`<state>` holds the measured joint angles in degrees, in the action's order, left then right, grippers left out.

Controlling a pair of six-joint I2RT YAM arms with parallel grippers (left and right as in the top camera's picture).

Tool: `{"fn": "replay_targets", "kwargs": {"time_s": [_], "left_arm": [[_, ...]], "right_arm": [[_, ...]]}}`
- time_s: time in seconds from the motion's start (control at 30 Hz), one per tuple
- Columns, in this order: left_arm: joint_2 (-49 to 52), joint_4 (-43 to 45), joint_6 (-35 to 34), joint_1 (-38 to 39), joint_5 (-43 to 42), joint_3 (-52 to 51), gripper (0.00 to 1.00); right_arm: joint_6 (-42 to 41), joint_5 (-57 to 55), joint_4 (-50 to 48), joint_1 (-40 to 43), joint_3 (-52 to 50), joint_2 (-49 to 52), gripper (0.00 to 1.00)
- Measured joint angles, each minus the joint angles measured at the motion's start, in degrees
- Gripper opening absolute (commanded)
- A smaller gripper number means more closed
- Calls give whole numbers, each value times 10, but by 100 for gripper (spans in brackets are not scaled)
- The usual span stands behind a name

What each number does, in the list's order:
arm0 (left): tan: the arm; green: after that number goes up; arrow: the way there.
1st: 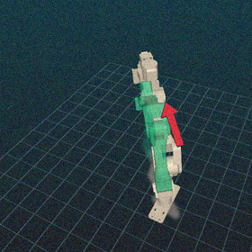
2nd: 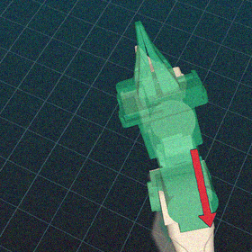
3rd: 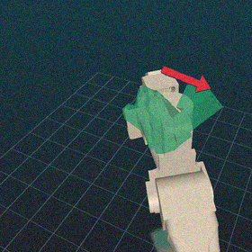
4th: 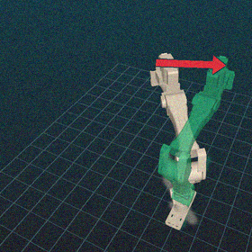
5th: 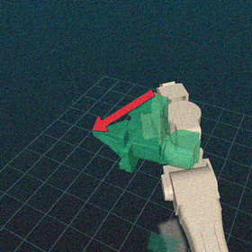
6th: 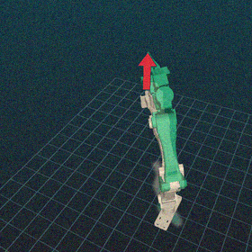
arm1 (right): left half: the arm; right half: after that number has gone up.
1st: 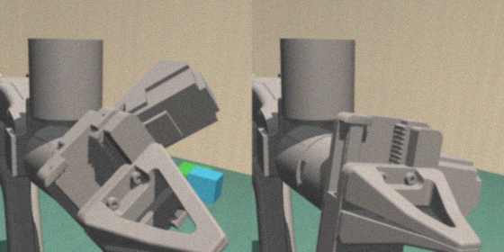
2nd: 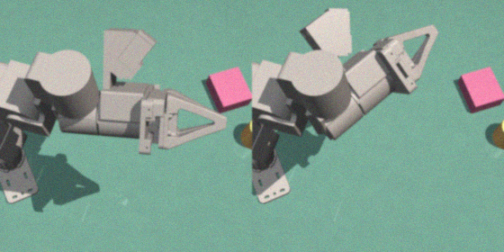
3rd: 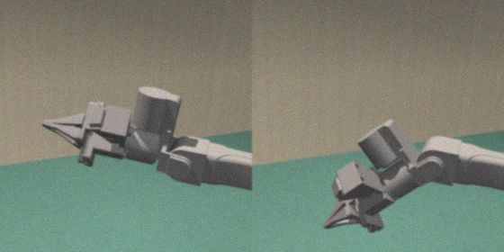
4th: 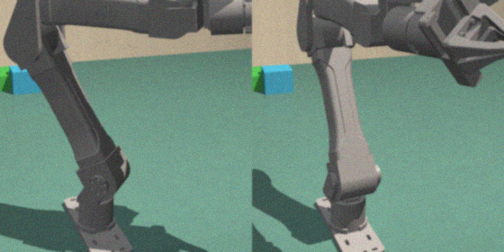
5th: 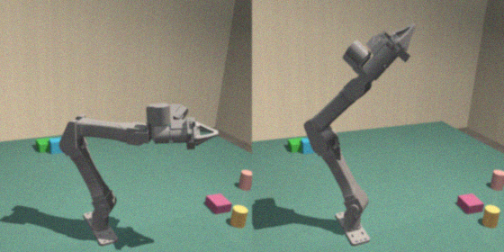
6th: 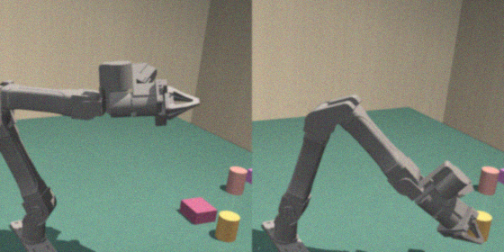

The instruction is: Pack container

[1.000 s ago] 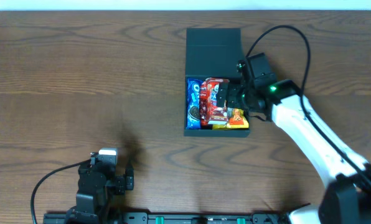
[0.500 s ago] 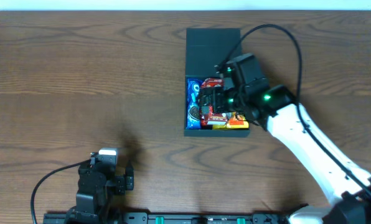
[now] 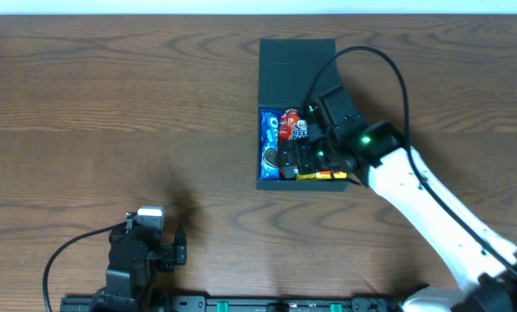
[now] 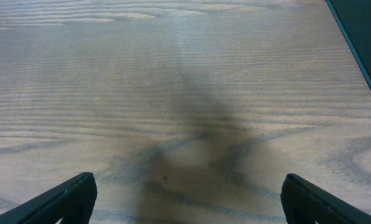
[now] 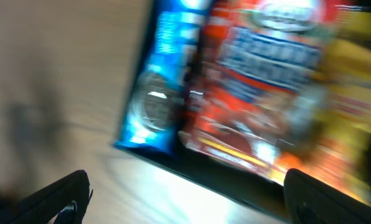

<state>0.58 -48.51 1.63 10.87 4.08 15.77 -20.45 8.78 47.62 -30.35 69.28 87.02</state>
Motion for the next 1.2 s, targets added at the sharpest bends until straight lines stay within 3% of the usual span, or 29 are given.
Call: {"fn": "replay_targets", "kwargs": {"time_s": [0.2,0.4,0.93,1.07,1.2], "left_arm": [[0,0,0,0,0,0,96],[0,0,0,0,0,0,95],[0,25,12,0,-17,-17,95],[0,35,-36,0,-43,-20,95],[0,104,-116,0,-97,-23,95]], "right_arm": [[-1,-104,55,0,0,-99,99],[-2,-140,99,0,1,-185,99],[-37,-166,158,0,1,-199,99],[-37,-168,158,0,1,-199,99],[-37,-171,160,0,1,-199,99]]}}
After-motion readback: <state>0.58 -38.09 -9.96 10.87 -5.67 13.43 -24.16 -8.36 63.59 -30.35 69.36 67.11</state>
